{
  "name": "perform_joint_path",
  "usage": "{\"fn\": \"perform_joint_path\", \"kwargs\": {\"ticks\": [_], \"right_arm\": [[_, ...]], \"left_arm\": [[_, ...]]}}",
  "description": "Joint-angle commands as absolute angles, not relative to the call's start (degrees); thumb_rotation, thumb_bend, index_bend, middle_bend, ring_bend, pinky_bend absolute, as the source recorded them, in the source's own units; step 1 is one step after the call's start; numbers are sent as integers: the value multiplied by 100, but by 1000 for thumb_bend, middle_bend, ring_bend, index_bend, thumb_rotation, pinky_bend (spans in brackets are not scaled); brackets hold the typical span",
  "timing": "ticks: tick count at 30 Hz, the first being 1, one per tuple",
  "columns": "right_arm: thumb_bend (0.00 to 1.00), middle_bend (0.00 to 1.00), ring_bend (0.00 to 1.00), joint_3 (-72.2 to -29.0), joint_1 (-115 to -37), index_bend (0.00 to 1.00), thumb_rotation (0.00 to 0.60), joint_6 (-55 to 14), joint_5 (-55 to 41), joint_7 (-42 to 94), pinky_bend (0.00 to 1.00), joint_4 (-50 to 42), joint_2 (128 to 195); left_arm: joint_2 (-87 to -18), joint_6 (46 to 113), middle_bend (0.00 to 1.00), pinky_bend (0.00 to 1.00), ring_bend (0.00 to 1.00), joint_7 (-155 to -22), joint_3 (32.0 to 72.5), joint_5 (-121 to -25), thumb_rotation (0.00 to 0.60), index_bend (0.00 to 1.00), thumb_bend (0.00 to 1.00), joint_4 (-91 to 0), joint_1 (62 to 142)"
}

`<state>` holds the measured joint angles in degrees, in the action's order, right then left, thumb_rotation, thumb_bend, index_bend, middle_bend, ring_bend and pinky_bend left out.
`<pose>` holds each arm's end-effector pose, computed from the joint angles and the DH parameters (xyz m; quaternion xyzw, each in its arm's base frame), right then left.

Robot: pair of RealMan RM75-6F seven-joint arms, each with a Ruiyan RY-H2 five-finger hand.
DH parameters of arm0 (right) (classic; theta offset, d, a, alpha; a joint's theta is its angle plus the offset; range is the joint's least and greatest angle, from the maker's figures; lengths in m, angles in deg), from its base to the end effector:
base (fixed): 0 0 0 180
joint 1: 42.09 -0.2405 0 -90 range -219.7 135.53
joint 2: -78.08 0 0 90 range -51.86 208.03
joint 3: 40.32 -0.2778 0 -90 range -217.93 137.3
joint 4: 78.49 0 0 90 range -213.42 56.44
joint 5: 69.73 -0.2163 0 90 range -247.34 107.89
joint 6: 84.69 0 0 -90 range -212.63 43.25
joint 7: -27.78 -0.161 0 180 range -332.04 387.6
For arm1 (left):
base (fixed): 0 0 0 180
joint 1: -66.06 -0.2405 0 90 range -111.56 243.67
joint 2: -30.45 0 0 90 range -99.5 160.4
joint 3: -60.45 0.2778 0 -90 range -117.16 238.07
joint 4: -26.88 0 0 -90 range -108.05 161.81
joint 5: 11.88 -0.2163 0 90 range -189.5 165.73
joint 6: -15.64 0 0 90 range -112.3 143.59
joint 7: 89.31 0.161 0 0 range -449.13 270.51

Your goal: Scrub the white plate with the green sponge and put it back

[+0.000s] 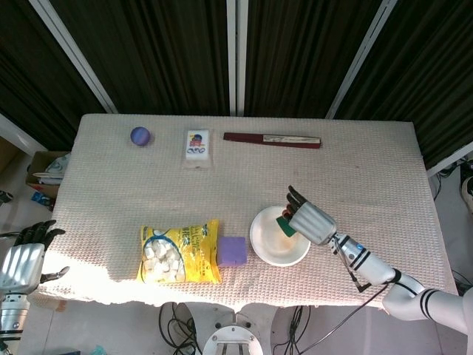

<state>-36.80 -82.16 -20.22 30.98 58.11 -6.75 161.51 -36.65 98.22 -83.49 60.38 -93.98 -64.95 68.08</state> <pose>-0.2043 -0.3356 -0.0065 0.8691 0.0450 0.2809 0.4046 -0.3557 0.1711 0.1354 -0.5947 -0.4261 -0.3164 0.6039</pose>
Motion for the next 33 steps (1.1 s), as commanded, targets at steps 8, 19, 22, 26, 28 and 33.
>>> {"fn": "perform_joint_path", "kwargs": {"ticks": [8,19,22,26,28,33], "right_arm": [[349,463,212,-3501,-8373,696,600,-2753,3200,6338,103,-830,16362],[355,472,225,-3633,-8247,704,600,-2170,3392,6327,100,-198,15961],[356,473,225,-3580,-8281,704,600,-2334,3425,6408,100,-90,15921],[357,474,225,-3506,-8390,705,600,-2855,3369,6679,89,-185,15972],[358,477,227,-3530,-8417,705,600,-3007,3319,6857,85,-223,15983],[359,482,232,-3676,-8416,706,600,-3141,3129,7131,78,-255,15987]], "left_arm": [[-3695,9803,133,138,107,-8372,6050,-9369,600,282,64,-6482,6792],[-3684,9827,134,138,108,-8427,6036,-9422,600,277,64,-6432,6802],[-3678,9839,134,138,107,-8418,6034,-9438,600,277,64,-6437,6804],[-3695,9860,133,138,108,-8431,6041,-9451,600,277,64,-6445,6790],[-3700,9863,133,138,108,-8442,6054,-9452,600,277,64,-6434,6778],[-3743,9868,134,137,108,-8507,6038,-9430,600,277,64,-6375,6768]]}}
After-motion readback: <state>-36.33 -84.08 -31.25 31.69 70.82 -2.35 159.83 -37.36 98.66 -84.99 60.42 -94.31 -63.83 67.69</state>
